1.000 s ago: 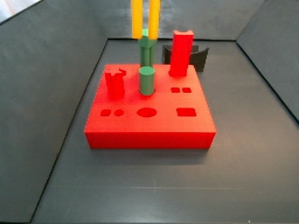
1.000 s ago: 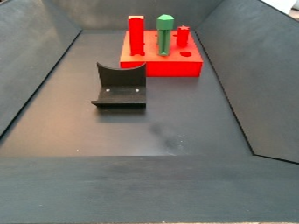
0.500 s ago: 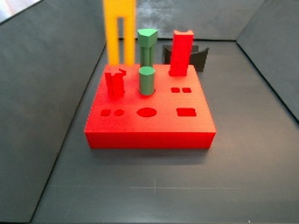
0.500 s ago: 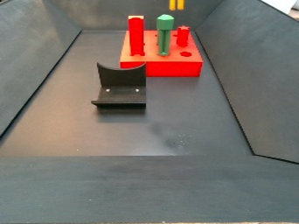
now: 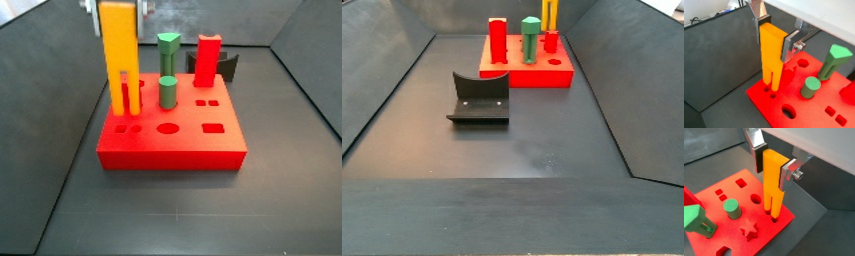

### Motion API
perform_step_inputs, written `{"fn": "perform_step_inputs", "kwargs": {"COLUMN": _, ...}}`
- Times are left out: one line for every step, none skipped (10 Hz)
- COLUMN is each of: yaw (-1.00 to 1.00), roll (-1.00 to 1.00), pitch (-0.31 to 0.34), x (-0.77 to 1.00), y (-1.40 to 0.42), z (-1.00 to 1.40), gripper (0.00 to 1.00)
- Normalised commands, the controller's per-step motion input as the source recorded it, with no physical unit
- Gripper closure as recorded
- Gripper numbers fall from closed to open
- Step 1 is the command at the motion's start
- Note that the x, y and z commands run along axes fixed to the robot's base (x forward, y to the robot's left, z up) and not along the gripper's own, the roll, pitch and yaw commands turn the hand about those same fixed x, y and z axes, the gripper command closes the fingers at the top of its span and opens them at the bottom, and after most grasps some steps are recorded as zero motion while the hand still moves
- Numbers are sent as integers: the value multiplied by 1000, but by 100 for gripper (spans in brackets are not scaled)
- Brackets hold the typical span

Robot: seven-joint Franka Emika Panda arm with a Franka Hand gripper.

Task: Pick up the square-circle object. Move up. Move to above the board. Insert the square-circle object.
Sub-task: Insert the square-circle object.

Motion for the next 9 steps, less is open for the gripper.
{"fn": "perform_step_inputs", "kwargs": {"yaw": 0, "roll": -39, "pitch": 0, "x": 0, "y": -9, "z": -283, "gripper": 100}}
{"fn": "perform_step_inputs", "kwargs": {"yaw": 0, "roll": -41, "pitch": -24, "x": -11, "y": -66, "z": -320, "gripper": 100}}
{"fn": "perform_step_inputs", "kwargs": {"yaw": 0, "roll": -10, "pitch": -56, "x": 0, "y": -146, "z": -334, "gripper": 100}}
{"fn": "perform_step_inputs", "kwargs": {"yaw": -49, "roll": 0, "pitch": -3, "x": 131, "y": -160, "z": -231, "gripper": 100}}
{"fn": "perform_step_inputs", "kwargs": {"yaw": -129, "roll": 0, "pitch": 0, "x": 163, "y": 0, "z": -86, "gripper": 100}}
{"fn": "perform_step_inputs", "kwargs": {"yaw": -106, "roll": 0, "pitch": 0, "x": 66, "y": 0, "z": -3, "gripper": 100}}
{"fn": "perform_step_inputs", "kwargs": {"yaw": -80, "roll": 0, "pitch": 7, "x": 0, "y": 43, "z": 0, "gripper": 100}}
{"fn": "perform_step_inputs", "kwargs": {"yaw": -69, "roll": 0, "pitch": 0, "x": 0, "y": 31, "z": 0, "gripper": 100}}
{"fn": "perform_step_inputs", "kwargs": {"yaw": -163, "roll": -29, "pitch": 0, "x": 111, "y": 0, "z": -17, "gripper": 100}}
